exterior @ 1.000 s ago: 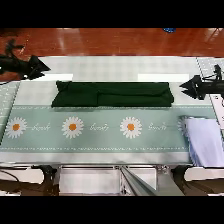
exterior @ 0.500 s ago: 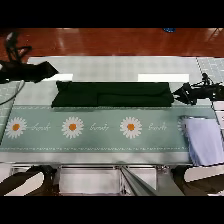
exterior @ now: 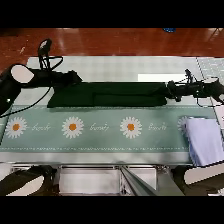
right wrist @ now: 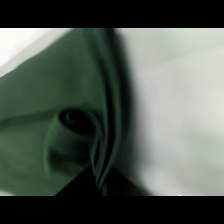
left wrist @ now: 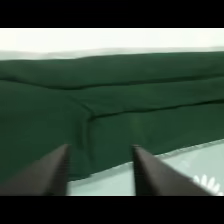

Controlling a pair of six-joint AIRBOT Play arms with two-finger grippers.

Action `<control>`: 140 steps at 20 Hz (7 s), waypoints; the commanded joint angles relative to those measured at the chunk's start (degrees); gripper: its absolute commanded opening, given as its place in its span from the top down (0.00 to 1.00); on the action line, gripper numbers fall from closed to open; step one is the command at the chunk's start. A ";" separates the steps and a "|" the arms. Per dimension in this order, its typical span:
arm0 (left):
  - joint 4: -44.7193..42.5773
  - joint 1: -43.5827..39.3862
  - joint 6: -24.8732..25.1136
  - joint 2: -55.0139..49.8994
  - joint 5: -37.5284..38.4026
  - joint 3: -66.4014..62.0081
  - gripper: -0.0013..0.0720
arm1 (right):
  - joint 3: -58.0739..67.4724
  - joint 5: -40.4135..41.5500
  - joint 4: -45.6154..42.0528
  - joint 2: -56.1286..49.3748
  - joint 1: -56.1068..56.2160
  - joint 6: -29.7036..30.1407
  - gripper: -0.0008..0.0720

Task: Fold the shirts.

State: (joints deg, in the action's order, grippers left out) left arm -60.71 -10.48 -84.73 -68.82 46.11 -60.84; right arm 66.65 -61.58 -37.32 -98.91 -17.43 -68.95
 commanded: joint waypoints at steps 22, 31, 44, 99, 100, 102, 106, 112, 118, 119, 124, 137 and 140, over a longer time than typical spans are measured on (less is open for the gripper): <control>9.46 -39.98 -3.61 -47.67 20.98 -42.80 0.96 | -20.28 -18.82 -6.49 69.13 -5.55 -12.46 0.96; 10.34 -24.57 -3.26 -45.03 29.49 -49.42 0.96 | -20.28 -15.78 -0.90 69.07 -5.46 -12.20 0.96; 4.52 22.49 6.54 1.46 27.76 -29.42 0.96 | 3.30 8.17 3.87 24.68 36.02 -10.93 0.96; 17.27 14.25 8.00 27.10 10.03 29.40 0.96 | 7.80 4.74 15.78 12.00 30.12 0.07 0.96; 17.27 14.23 8.00 27.10 10.05 29.40 0.96 | 12.61 3.89 12.04 12.13 28.87 -3.48 0.96; 17.27 13.68 8.00 27.10 10.36 29.40 0.96 | 21.53 0.63 4.31 12.24 25.77 -10.62 0.96; 17.27 10.80 8.04 27.10 10.64 29.40 0.96 | 32.94 -9.20 -3.02 13.81 17.31 -18.60 0.96; 17.57 8.09 8.02 27.10 7.98 29.38 0.96 | 34.93 -20.74 -9.35 24.76 0.44 -26.03 0.96; 17.90 7.58 11.67 27.10 3.91 29.38 0.96 | 34.93 -35.56 -19.67 33.62 -16.06 -32.17 0.96; 17.90 7.58 12.76 27.08 3.76 29.38 0.96 | 34.86 -39.65 -25.22 34.56 -17.84 -32.50 0.96; 17.94 7.58 13.14 27.08 -0.66 29.38 0.96 | 22.40 -44.98 -36.37 44.59 -29.35 -31.39 0.96; 18.75 7.48 12.94 27.06 -4.59 29.40 0.96 | -23.21 -44.98 -61.00 68.06 -47.04 -26.36 0.42; 18.75 8.04 9.33 27.06 -5.11 28.74 0.96 | -19.61 -43.52 -59.01 61.75 -47.01 -25.59 0.42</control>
State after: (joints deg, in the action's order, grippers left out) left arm -42.09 -2.83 -72.55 -41.76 41.87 -31.59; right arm 47.20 -102.76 -96.29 -34.22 -63.88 -95.35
